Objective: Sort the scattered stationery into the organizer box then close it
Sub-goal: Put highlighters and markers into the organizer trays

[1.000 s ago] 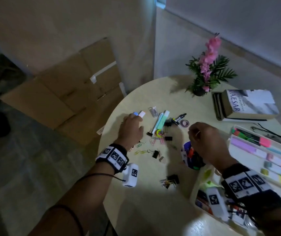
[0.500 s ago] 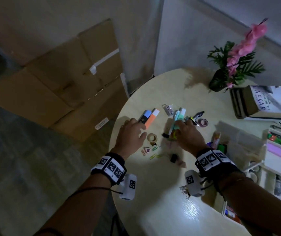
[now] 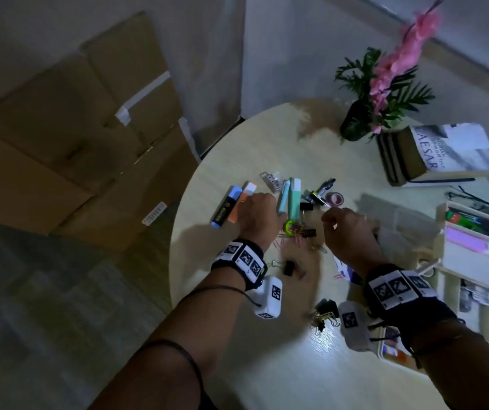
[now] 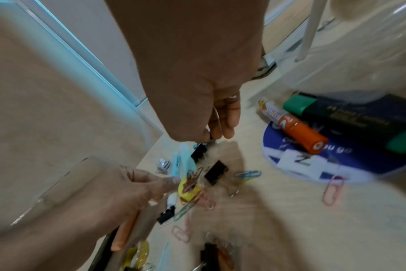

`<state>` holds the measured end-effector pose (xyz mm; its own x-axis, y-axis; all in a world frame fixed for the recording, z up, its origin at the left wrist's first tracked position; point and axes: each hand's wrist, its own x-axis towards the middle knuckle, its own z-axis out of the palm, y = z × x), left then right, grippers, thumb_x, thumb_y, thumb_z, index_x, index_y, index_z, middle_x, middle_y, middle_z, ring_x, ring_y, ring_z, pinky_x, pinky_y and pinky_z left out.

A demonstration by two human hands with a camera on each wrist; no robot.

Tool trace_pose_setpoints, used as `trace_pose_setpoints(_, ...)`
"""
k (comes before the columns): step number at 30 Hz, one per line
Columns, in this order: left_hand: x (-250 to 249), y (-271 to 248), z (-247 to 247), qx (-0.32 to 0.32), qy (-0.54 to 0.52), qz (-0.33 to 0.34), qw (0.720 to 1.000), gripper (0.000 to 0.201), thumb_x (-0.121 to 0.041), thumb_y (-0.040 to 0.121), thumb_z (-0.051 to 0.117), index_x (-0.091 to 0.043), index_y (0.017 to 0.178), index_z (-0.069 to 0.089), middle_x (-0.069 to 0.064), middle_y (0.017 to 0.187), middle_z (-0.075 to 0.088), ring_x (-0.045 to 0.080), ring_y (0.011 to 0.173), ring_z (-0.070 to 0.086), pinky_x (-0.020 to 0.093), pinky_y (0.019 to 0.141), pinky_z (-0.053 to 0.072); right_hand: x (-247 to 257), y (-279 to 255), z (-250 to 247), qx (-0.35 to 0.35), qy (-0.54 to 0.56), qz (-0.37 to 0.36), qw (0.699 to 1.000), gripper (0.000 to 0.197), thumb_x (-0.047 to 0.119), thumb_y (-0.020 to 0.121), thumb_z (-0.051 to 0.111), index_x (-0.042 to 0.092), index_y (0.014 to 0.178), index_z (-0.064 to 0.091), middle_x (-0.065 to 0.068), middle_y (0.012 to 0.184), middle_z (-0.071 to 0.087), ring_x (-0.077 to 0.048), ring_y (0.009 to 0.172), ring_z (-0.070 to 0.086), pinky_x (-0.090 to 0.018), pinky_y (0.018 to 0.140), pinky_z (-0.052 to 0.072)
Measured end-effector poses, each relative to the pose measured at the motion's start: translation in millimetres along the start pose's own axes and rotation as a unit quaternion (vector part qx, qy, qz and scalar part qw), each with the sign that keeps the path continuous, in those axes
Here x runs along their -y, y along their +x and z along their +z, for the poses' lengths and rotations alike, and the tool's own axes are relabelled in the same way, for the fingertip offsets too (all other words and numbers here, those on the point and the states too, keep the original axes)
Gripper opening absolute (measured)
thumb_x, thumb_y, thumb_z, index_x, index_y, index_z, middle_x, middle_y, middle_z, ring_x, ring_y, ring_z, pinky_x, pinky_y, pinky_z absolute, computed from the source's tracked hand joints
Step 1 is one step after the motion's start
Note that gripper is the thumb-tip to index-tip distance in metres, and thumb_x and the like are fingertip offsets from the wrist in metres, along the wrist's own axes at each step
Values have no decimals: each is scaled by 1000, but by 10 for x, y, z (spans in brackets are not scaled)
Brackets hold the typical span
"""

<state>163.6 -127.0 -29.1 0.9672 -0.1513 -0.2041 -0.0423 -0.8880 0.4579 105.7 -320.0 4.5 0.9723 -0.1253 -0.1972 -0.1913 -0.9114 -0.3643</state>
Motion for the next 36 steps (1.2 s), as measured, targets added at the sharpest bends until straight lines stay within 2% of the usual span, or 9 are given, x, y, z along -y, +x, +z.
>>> trace_pose_setpoints(8,12,62,-37,3,-20,-16,1000,31,-37,89,71,-12,70,68,2,67,68,20,63,63,25,45,27,-296,-140,3,7,72,16,997,14,4,94,66,10,98,77,-7,90,79,-22,72,72,-30,67,57)
trace_pose_setpoints(13,67,-186,-93,-50,-136,17,989,20,-32,92,71,-17,79,72,-9,74,70,8,63,63,21,48,42,-122,-78,-8,5,208,70,976,6,17,96,71,17,93,76,5,80,75,-14,73,72,-15,63,51)
trace_pose_setpoints(16,-3,-342,-122,11,-221,130,967,9,-29,93,69,-22,87,69,-12,80,66,4,71,61,28,59,51,198,-68,-65,80,390,93,913,13,28,101,69,16,102,75,-4,89,79,-15,78,74,-29,71,58)
trace_pose_setpoints(18,-65,-352,-140,52,-212,191,957,6,-24,92,67,-26,88,63,-15,80,58,3,72,57,26,60,46,307,-34,-59,66,422,76,901,18,23,105,63,8,107,72,-11,94,79,-16,80,74,-37,75,60)
trace_pose_setpoints(22,-61,-57,-306,67,-175,235,954,19,-20,94,72,-19,113,71,-8,106,68,9,91,64,30,76,57,290,38,-237,-15,375,33,926,18,20,108,55,8,101,66,-11,88,76,-19,77,72,-43,69,57)
trace_pose_setpoints(27,116,516,-334,58,19,171,983,60,10,85,56,-30,130,64,-3,142,52,30,122,50,45,95,52,59,-74,-806,-42,240,-8,970,25,35,107,56,15,92,60,-3,64,63,-13,53,58,-35,55,48)
trace_pose_setpoints(30,194,674,-169,88,43,177,979,53,6,87,61,-27,128,68,2,128,63,35,117,55,45,96,51,-170,-205,-1035,-48,100,-56,992,35,45,108,45,17,93,58,-1,64,57,-19,57,56,-40,55,43)
trace_pose_setpoints(33,245,718,-53,43,18,166,985,38,0,87,65,-27,114,72,4,108,70,38,102,62,46,87,54,-377,-386,-1175,-35,120,-68,990,42,45,109,34,14,106,62,0,71,58,-9,63,55,-36,59,39)
trace_pose_setpoints(36,187,658,-89,-12,-41,168,985,27,-11,89,73,-24,113,73,5,105,73,37,97,66,45,83,56,-645,-562,-1271,-52,112,-57,991,26,32,110,44,13,111,62,-1,82,63,-11,67,54,-35,61,38)
